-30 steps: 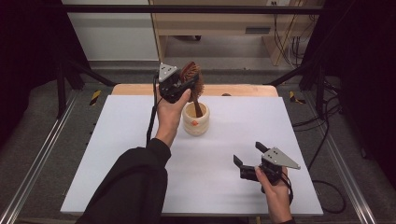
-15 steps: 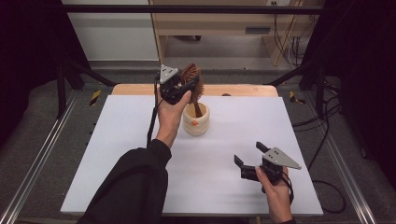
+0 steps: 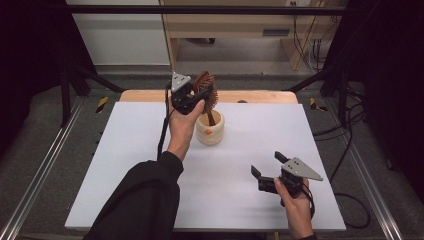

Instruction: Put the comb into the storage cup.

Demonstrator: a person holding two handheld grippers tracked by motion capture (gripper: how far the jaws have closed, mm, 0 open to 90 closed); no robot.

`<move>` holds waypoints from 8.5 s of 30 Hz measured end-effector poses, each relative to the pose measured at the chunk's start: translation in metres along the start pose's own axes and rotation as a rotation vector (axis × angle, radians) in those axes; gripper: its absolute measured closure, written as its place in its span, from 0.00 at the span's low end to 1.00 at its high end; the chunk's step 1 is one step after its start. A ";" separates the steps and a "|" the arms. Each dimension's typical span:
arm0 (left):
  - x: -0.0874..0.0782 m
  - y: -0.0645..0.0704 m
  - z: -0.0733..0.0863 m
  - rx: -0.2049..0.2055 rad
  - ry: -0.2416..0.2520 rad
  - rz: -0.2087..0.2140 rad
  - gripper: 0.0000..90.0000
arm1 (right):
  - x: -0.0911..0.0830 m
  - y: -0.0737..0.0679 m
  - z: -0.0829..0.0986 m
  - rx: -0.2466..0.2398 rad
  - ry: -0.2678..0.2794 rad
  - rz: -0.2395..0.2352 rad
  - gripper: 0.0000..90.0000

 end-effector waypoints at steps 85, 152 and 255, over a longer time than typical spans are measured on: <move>0.007 -0.009 0.028 -0.074 0.035 -0.008 0.57 | 0.002 -0.008 0.002 -0.015 -0.011 -0.028 0.04; 0.007 -0.024 0.037 -0.091 0.004 0.031 0.54 | 0.003 -0.009 0.004 -0.016 -0.019 -0.032 0.04; -0.006 -0.054 0.047 -0.146 -0.014 -0.012 0.39 | 0.006 -0.010 0.007 -0.011 -0.030 -0.038 0.03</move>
Point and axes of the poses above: each handheld gripper's, and its own axes: x roughly forward along the jaws, z roughly out of its underside, y roughly to its right, the point moved 9 cm from there along x, roughly forward along the jaws, and after that the axes turned 10 degrees about z, right-handed, at the moved point
